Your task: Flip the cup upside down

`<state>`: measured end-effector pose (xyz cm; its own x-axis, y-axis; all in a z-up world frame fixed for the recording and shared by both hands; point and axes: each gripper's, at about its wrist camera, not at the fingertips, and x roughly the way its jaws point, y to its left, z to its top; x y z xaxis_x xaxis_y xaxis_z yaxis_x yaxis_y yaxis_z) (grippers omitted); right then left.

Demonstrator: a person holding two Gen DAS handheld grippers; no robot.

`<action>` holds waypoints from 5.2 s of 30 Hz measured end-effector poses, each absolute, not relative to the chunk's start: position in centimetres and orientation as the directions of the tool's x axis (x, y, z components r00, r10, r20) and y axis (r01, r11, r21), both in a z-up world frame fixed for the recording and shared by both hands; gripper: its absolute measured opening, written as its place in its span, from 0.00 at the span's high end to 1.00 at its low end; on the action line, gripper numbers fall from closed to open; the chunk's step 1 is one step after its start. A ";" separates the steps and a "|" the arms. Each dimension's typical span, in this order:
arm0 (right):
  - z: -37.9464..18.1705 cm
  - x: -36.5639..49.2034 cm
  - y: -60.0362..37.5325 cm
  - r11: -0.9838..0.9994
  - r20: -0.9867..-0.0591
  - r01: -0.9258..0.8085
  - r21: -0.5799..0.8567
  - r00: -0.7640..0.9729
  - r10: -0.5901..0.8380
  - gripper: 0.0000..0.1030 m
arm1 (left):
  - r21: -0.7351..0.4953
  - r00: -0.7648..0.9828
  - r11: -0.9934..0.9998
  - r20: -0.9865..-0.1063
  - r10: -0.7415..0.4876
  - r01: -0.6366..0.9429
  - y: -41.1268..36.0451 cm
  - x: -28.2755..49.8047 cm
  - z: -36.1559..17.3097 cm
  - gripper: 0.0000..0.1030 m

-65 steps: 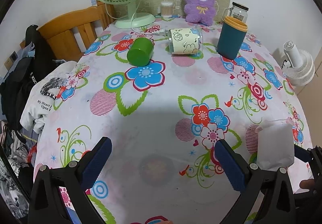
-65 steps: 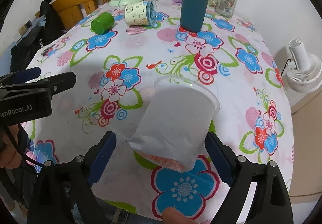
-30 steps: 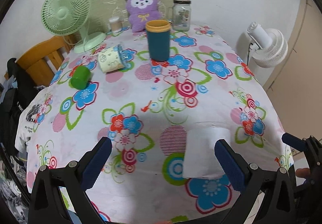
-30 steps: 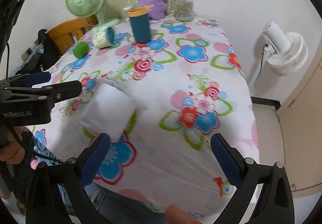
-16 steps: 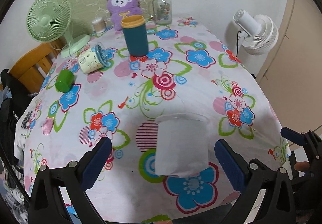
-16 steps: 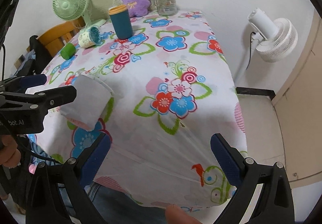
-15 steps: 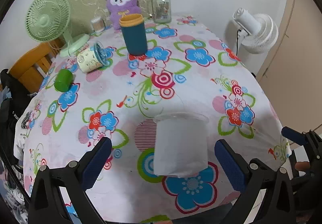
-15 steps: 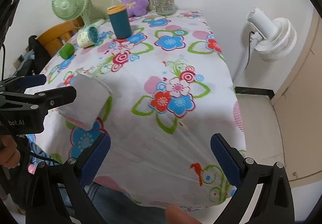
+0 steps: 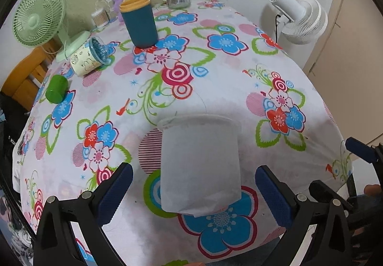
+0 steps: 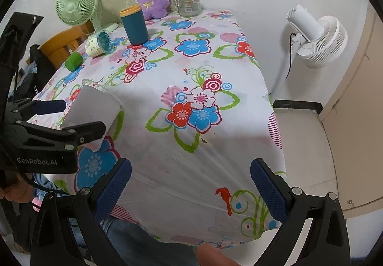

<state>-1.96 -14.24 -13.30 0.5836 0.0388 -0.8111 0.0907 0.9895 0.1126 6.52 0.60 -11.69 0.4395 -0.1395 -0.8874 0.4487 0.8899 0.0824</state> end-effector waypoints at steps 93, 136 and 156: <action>-13.9 -0.4 -9.8 0.979 -0.752 -0.093 0.182 0.629 0.200 0.02 | 0.262 0.076 0.227 -0.795 0.602 0.938 -4.5 11.9 -14.7 0.20; -4.7 0.4 -6.0 0.993 -0.616 -0.079 0.091 0.779 0.119 0.02 | 0.122 0.577 0.882 -0.795 -0.187 0.455 12.9 9.5 0.7 0.16; 1.1 -3.8 0.9 0.997 -0.471 -0.061 -0.046 0.881 0.033 0.02 | -0.038 0.836 0.982 -0.518 -0.178 0.186 19.4 2.9 0.9 0.09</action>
<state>-3.81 0.90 1.12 0.8814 0.0325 -0.4713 -0.0615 0.9970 -0.0462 2.88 19.41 0.90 0.8363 -0.1783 -0.5185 0.1859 0.9818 -0.0377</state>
